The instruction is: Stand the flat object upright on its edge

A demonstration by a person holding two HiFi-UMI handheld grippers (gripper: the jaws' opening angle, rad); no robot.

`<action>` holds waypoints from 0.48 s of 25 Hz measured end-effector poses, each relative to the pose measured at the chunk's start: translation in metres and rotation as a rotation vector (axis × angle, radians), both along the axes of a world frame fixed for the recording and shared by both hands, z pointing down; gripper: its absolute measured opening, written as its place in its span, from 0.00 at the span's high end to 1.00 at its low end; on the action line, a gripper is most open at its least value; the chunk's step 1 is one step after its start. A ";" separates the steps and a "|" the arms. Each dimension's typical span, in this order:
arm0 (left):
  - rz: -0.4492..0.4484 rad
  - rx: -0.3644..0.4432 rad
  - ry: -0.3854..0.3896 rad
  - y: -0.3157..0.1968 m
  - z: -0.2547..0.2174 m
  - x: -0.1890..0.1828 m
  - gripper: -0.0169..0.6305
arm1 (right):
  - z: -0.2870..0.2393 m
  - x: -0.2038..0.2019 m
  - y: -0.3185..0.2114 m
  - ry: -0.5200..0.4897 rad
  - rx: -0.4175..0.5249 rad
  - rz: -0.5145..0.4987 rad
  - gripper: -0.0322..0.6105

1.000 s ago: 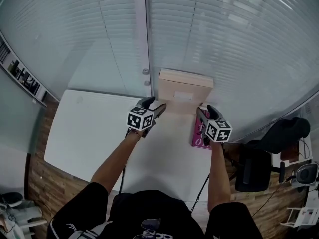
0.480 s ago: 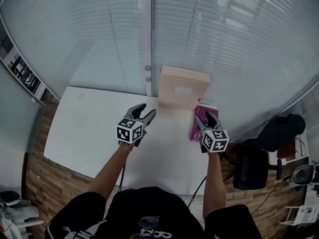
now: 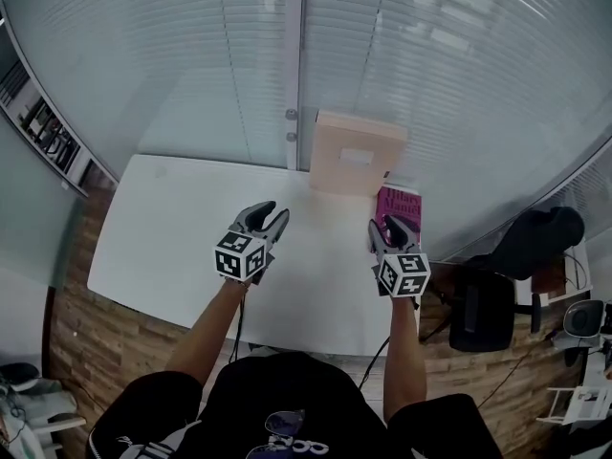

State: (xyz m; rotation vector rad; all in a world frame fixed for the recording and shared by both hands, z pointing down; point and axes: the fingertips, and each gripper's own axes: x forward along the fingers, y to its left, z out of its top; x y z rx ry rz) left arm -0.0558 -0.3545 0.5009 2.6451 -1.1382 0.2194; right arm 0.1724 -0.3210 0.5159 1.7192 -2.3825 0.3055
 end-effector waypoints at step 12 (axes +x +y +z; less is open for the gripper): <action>0.013 -0.036 0.010 0.046 0.018 -0.016 0.87 | 0.013 -0.032 0.039 -0.049 -0.015 0.036 0.84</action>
